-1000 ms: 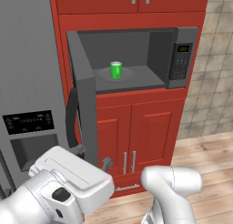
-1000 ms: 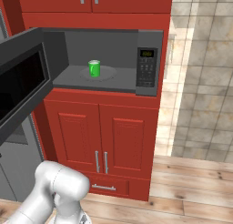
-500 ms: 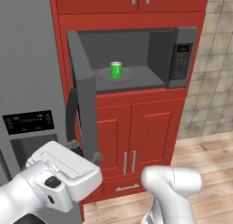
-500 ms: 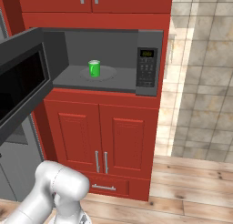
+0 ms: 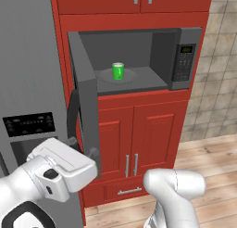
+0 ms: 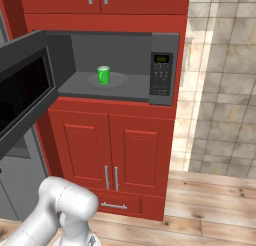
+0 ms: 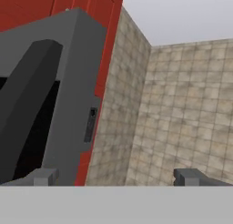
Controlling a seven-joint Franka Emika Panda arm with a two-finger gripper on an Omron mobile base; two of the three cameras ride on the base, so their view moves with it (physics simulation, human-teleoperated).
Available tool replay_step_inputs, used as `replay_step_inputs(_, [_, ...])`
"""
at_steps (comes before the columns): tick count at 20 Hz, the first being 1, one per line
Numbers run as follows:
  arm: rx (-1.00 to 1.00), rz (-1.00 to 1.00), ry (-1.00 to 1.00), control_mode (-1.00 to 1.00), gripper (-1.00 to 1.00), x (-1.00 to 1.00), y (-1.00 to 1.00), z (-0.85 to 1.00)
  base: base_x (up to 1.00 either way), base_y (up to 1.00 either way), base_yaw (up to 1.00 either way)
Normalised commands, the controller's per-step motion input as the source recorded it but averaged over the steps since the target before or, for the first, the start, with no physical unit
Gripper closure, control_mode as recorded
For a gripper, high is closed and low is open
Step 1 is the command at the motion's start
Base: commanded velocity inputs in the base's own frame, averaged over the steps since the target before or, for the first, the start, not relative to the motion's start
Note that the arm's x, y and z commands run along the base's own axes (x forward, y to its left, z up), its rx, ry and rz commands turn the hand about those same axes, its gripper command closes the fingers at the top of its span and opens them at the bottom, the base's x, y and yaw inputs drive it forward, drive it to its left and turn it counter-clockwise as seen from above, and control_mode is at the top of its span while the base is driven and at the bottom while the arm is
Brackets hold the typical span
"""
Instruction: Pick the mug from the counter and place it inside the microwave. Then close the microwave.
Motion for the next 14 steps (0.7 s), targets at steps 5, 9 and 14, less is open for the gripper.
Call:
replay_step_inputs(5, [0.0, -0.03, 0.0, -1.0, -1.0, 0.24, 0.17, -0.15, 0.0, 0.0, 0.0])
replay_step_inputs(9, [0.0, -0.04, 0.0, -1.0, -1.0, 0.21, 0.26, -0.11, 0.0, 0.0, 0.0])
replay_step_inputs(14, [-0.01, -0.05, 0.0, -1.0, -1.0, 0.22, 0.28, -0.04, 0.0, 0.0, 0.0])
